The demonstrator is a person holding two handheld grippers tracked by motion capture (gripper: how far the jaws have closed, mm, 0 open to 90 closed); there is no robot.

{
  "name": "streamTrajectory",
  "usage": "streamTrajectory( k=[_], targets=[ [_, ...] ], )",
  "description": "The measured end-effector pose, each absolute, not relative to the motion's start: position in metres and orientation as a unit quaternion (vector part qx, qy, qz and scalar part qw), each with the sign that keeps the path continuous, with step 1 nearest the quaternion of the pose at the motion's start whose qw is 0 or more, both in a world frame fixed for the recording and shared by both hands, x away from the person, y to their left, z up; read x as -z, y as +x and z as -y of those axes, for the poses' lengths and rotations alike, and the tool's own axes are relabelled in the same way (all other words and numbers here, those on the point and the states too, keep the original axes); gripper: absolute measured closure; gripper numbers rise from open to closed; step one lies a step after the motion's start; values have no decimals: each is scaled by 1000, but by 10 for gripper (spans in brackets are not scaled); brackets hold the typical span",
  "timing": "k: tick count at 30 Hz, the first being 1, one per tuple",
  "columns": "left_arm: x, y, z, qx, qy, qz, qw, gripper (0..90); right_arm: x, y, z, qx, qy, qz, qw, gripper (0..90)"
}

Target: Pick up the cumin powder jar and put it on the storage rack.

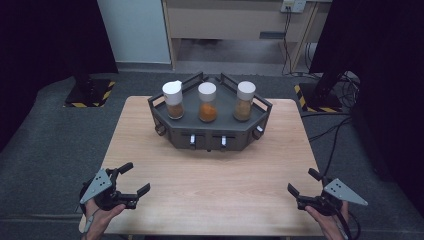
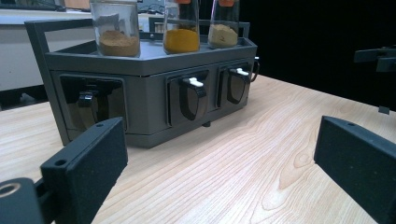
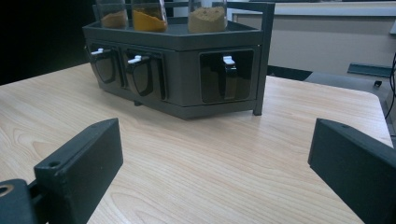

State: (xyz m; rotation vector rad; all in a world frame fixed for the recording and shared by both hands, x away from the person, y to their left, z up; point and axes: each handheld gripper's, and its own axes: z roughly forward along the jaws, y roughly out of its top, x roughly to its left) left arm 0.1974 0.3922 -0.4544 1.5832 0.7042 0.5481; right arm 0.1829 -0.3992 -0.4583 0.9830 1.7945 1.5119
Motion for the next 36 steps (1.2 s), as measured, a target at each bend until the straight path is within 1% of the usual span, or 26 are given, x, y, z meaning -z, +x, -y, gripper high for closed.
streamTrajectory(
  k=[36],
  targets=[
    [455, 197, -392, -240, 685, -309, 615, 17, 459, 182, 399, -568, 376, -670, 295, 36]
  ],
)
